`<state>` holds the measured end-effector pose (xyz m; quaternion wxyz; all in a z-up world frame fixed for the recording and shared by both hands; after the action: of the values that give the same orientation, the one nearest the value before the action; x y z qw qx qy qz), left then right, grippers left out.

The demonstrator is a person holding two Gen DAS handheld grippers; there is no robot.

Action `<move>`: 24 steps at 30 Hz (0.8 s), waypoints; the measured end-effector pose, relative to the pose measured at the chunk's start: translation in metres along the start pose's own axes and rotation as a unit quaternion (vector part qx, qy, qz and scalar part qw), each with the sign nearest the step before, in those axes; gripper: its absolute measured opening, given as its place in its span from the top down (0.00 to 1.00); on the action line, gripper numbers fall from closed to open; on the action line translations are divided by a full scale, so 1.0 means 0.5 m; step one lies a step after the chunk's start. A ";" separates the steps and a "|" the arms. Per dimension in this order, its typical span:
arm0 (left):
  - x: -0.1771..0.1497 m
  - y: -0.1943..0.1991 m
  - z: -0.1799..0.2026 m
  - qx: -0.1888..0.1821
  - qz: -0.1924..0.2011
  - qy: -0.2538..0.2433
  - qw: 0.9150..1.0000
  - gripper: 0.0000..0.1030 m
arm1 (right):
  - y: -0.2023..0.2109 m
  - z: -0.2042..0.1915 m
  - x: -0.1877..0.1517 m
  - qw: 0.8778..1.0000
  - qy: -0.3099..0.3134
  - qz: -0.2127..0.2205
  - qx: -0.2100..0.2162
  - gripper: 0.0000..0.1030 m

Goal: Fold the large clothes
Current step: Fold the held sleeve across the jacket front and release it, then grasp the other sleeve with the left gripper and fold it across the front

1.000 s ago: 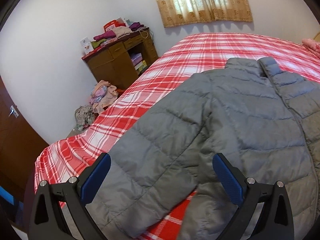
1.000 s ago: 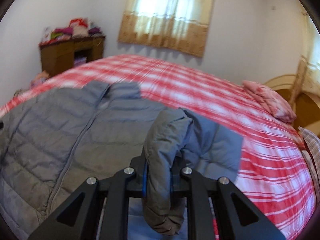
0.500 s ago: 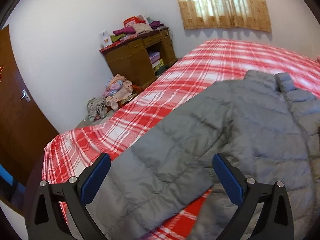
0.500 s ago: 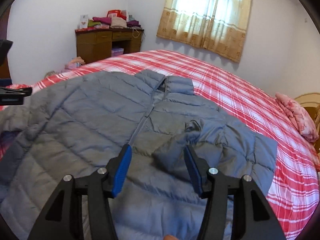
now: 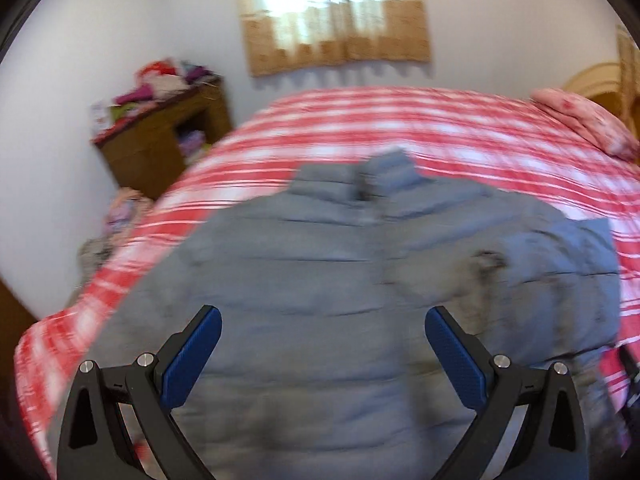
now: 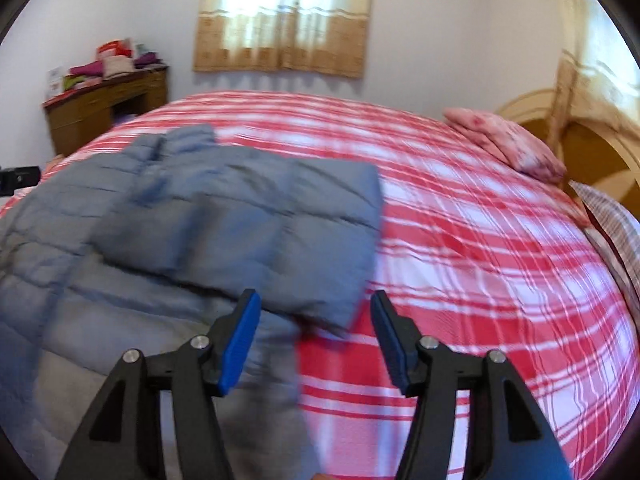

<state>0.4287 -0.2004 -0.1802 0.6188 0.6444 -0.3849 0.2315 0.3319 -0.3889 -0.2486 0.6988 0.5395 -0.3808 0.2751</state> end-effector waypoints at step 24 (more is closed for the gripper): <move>0.019 0.008 0.064 -0.037 0.013 -0.051 0.998 0.95 | -0.027 0.058 -0.064 0.999 -0.029 -0.018 -0.032 0.17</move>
<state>0.4255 -0.2334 -0.1743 0.6183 0.6271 -0.4329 0.1924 0.3179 -0.4195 -0.2785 0.7091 0.5313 -0.4000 0.2342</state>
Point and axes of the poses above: each gripper's, at about its wrist camera, not at the fingertips, and y roughly against the way its jaws point, z to its right, x to its top, the point moved 10 cm from there along -y, roughly the way its jaws point, and after that the axes turned 5 degrees about z, right-handed, at the moved point
